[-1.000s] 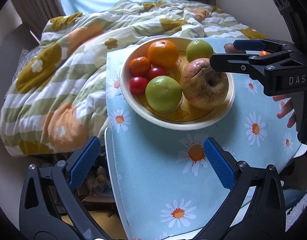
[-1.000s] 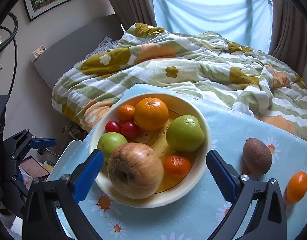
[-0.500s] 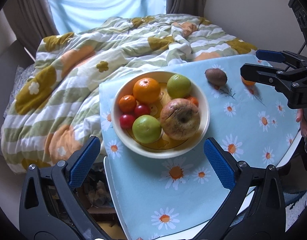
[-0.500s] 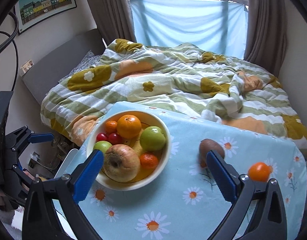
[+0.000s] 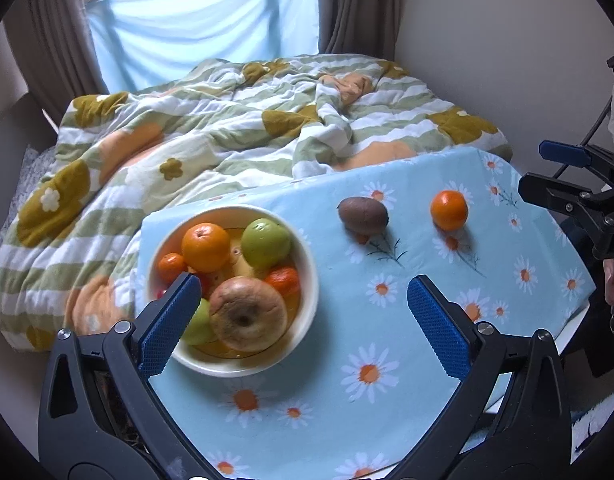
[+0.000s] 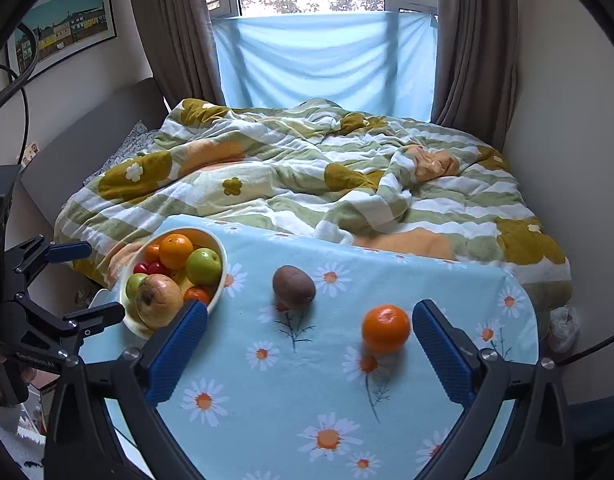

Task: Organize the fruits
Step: 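Move the left tool to the brown kiwi while the right tool approaches the orange, then grasp the brown kiwi with the left tool while the right tool grasps the orange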

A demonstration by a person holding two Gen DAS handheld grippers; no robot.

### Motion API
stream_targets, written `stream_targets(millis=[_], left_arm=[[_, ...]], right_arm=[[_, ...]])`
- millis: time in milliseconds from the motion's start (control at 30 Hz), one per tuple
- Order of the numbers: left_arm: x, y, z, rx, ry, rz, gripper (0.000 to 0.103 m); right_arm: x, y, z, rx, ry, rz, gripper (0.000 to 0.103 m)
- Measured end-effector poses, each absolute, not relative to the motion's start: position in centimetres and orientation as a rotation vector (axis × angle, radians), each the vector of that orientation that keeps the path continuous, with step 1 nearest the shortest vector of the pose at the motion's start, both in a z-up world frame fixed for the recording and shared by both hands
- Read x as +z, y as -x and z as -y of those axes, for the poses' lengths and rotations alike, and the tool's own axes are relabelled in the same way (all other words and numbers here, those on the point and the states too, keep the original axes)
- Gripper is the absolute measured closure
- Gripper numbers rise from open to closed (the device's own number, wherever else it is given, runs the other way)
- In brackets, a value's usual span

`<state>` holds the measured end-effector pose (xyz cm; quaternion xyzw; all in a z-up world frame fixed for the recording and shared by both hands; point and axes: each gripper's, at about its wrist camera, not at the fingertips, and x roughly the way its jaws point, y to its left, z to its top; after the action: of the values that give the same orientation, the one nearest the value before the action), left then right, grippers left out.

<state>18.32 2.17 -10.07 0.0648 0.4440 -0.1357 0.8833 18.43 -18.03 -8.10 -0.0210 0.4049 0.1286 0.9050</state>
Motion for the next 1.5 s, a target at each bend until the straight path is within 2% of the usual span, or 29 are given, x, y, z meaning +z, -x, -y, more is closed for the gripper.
stream_targets(millis=[467,967,1100,1200,1367,1433,1500], left_arm=[[-15.9,-23.2,7.2,-0.269,-0.166,-0.933,0.000],[-22.3,-29.6,10.8,-0.326,-0.377,-1.007,0.000],[-23.1,-30.5,10.6,-0.344,-0.386,-1.037,0.000],[-23.8,-31.2,10.7,-0.358,-0.397,-1.061,0.005],[-24.7,-31.6,10.7,-0.381,-0.401,-1.089,0.006],[-25.0,-31.8,10.6,-0.385,-0.397,-1.096,0.014],[-25.3,-32.1,10.5,-0.384,-0.382,-1.112,0.016]], right_arm=[[-13.6,-22.0,26.0,0.353,0.080,-0.920,0.001],[-21.2,-24.7,27.2,0.410,0.004,-1.042,0.001],[-22.0,-25.0,26.4,0.436,-0.008,-1.043,0.004],[-22.5,-25.2,25.8,0.446,0.008,-1.042,0.004],[-22.9,-25.7,25.1,0.453,0.028,-1.041,0.006],[-23.2,-25.9,24.9,0.456,0.028,-1.050,0.011],[-23.4,-26.1,24.8,0.456,0.028,-1.054,0.012]])
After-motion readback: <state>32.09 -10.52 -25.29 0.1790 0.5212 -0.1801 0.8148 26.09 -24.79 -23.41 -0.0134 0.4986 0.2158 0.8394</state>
